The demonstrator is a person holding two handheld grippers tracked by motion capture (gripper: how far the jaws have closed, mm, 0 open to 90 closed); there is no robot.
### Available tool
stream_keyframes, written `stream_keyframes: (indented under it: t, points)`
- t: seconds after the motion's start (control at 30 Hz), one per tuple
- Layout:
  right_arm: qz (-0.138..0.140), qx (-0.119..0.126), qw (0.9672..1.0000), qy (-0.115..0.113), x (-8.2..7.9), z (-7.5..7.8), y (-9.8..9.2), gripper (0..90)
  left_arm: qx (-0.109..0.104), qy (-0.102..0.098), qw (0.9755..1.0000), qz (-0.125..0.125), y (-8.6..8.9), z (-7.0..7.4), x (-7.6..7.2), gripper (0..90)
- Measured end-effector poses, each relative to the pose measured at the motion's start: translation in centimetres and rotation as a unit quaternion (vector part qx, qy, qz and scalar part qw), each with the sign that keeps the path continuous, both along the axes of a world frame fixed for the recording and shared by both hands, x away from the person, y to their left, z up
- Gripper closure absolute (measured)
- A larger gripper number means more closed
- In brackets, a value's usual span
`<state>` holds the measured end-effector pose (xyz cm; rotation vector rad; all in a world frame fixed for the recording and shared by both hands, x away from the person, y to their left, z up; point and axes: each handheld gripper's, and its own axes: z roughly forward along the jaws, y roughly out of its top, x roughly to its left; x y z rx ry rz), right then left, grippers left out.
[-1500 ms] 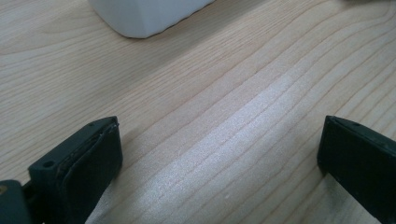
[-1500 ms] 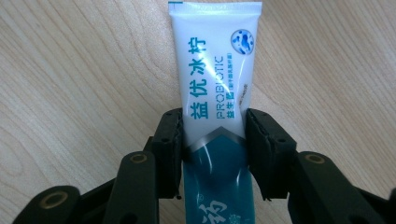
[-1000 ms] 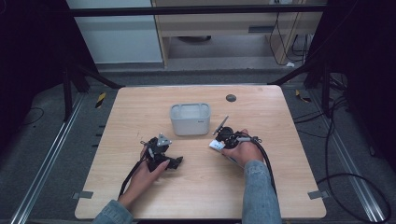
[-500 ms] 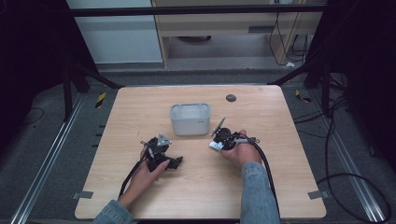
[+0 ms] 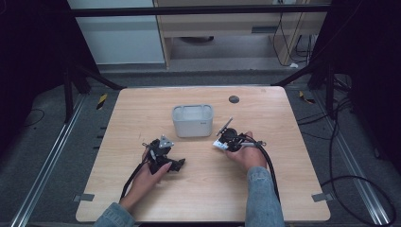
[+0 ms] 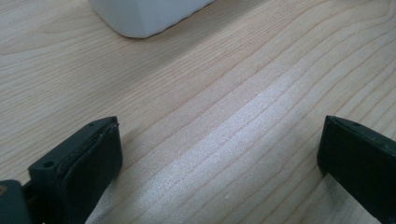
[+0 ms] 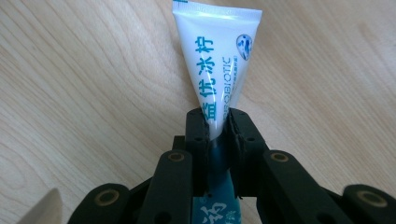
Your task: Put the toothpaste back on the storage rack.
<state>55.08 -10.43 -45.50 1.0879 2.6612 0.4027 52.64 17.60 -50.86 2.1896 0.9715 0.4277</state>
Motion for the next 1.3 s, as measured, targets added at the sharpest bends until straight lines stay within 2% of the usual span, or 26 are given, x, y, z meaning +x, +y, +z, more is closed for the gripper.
stream_keyframes:
  t: [0.1, 0.2, 0.47, 0.57, 1.03, 1.13, 1.17, 1.2, 1.23, 1.27, 1.3]
  points:
    - [-0.005, 0.024, 0.9996, -0.010, -0.1, 0.8, -0.4, 79.4, 0.000, 0.000, 1.0000, 0.000, 0.0, 0.0, 0.0, 0.0]
    - [-0.010, 0.034, 0.9992, -0.020, -0.3, 1.8, -0.8, 79.5, 0.000, 0.000, 1.0000, 0.000, 0.0, 0.0, 0.0, 0.0]
    - [-0.019, 0.046, 0.9983, -0.032, -0.8, 3.2, -2.0, 80.0, 0.000, 0.000, 1.0000, 0.000, 0.0, 0.0, 0.0, 0.0]
    - [-0.020, 0.042, 0.9982, -0.038, -1.0, 3.4, -2.3, 80.2, 0.000, 0.000, 1.0000, 0.000, 0.0, 0.0, 0.0, 0.0]
    - [-0.037, 0.057, 0.9942, -0.083, -2.0, 7.0, -4.1, 80.7, -0.002, -0.001, 1.0000, 0.001, 0.0, 0.0, 0.0, 0.0]
    - [-0.044, 0.073, 0.9904, -0.109, -2.3, 8.1, -4.6, 81.0, -0.001, -0.001, 1.0000, 0.001, 0.0, 0.0, 0.0, 0.0]
    - [-0.044, 0.073, 0.9904, -0.109, -2.3, 8.1, -4.6, 81.0, -0.001, -0.001, 1.0000, 0.001, 0.0, 0.0, 0.0, 0.0]
    - [-0.048, 0.088, 0.9873, -0.124, -2.4, 8.7, -4.7, 81.3, -0.001, -0.001, 1.0000, 0.001, 0.0, 0.0, 0.0, 0.0]
    - [-0.048, 0.088, 0.9873, -0.124, -2.4, 8.7, -4.7, 81.3, -0.001, -0.001, 1.0000, 0.001, 0.0, 0.0, 0.0, 0.0]
    - [-0.051, 0.099, 0.9839, -0.140, -2.5, 9.1, -4.8, 81.7, -0.001, -0.001, 1.0000, 0.001, 0.0, 0.0, 0.0, 0.0]
    - [-0.052, 0.102, 0.9824, -0.147, -2.5, 9.3, -4.8, 81.8, -0.001, -0.001, 1.0000, 0.001, 0.0, 0.0, 0.0, 0.0]
